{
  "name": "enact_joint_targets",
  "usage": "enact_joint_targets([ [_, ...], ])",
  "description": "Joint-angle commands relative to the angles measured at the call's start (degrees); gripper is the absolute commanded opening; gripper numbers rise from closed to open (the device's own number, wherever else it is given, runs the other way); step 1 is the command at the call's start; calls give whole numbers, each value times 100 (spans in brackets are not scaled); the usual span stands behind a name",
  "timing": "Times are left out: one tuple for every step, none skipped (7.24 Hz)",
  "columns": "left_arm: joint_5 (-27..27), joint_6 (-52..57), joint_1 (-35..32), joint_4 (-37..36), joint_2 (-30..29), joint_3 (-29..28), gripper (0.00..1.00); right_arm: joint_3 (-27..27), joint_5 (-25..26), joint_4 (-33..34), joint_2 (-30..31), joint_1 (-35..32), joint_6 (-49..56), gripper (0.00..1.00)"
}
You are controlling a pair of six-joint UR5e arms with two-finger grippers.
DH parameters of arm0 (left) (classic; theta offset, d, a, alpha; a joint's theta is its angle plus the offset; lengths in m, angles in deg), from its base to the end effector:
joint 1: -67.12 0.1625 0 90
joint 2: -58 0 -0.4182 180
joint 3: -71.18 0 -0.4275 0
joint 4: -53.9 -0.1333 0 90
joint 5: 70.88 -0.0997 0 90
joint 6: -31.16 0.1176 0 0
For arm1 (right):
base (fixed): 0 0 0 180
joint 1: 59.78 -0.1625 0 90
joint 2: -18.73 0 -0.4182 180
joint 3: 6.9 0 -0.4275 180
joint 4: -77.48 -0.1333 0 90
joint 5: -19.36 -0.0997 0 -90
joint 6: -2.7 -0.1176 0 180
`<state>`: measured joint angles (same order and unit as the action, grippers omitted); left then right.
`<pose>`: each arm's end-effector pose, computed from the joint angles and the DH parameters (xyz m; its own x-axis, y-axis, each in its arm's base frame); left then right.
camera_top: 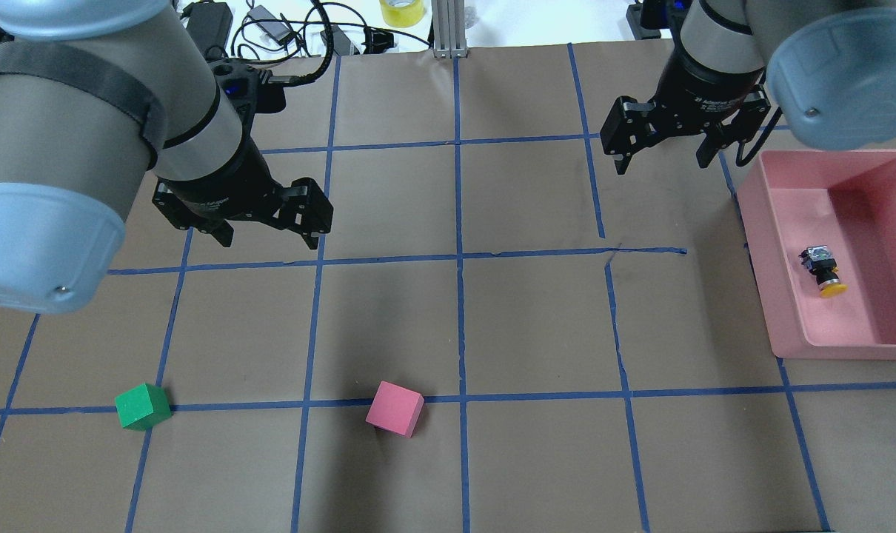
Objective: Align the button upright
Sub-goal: 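Move the right gripper over the pink tray toward the black button switch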
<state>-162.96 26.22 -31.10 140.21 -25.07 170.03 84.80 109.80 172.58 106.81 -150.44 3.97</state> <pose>-0.1963 -0.4567 0.4489 -0.9979 0.0561 -0.0335 0.0572 0.9978 -0.0339 0.1386 -0.5418 0.4385 -0.9994 -0.0335 0.0082 -0.0337 0.9991 -0.0257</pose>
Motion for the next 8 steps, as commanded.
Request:
enact_joint_targets([
  [5, -33, -30, 0, -7, 38, 100, 23, 9, 18, -19, 4, -22, 100],
  [22, -60, -30, -9, -25, 47, 100, 41, -26, 26, -63, 126, -13, 100],
  [23, -51, -30, -9, -25, 47, 100, 24, 43, 70, -81, 275, 39, 100],
  [14, -42, -30, -9, -25, 47, 100, 23, 297, 70, -98, 581, 74, 100],
  [14, -34, -30, -9, -25, 38, 100, 32, 360, 70, -107, 1098, 170, 100],
  [14, -42, -30, -17, -25, 38, 100, -11, 308, 70, -264, 1477, 607, 100],
  [31, -42, -30, -70, -25, 38, 100, -12, 264, 88, -300, 1577, 750, 100],
  [31, -51, -30, -79, -34, 38, 100, -12, 264, 114, -309, 1578, 760, 100],
])
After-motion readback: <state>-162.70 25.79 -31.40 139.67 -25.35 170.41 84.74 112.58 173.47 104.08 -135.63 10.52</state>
